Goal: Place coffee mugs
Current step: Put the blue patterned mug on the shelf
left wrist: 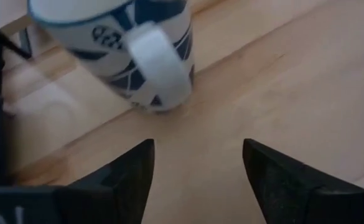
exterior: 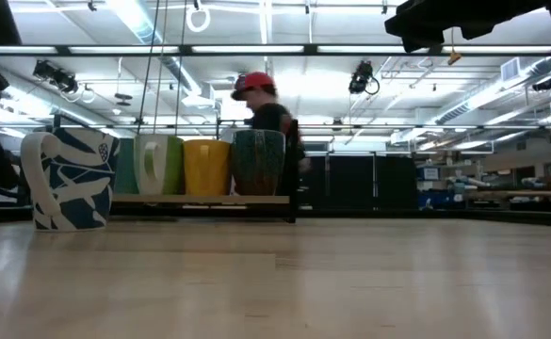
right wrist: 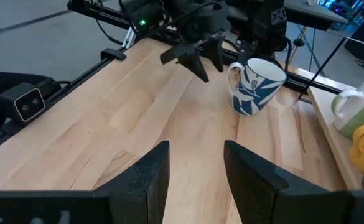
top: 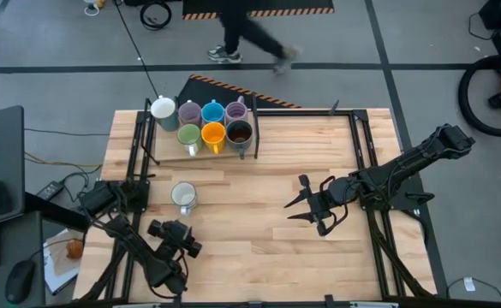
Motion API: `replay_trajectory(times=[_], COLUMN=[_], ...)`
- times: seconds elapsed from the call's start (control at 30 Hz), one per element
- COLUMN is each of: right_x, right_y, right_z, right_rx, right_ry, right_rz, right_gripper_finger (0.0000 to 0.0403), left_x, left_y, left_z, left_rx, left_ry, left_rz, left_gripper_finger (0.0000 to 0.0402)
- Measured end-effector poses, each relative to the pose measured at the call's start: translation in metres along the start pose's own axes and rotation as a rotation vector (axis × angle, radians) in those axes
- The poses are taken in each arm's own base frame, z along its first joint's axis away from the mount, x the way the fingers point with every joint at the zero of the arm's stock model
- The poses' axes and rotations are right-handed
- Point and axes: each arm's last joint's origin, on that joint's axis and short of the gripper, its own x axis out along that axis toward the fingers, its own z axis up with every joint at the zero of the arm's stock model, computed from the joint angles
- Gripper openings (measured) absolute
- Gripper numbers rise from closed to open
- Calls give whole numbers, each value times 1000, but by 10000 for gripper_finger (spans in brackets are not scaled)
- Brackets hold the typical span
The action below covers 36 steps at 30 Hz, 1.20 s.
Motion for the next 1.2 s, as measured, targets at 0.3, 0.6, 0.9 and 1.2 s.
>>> replay_trajectory(times=[0.3,0.6,0.9,1.2], right_x=[0,0,0,0], right_y=[0,0,0,0], right_z=[0,1,2,2], right_rx=[15,41,60,63], right_ry=[-5,-14,-22,-21], right_rz=[-1,-2,-3,-3], right_gripper_finger=[158,158,158,158], left_x=[16,14,18,24], left_y=[6,6,5,5], left_z=[4,7,12,19], left_rx=[-27,-57,-96,-101], left_ry=[-90,-123,-119,-92], left_rz=[17,14,38,110], left_gripper_finger=[241,210,159,108])
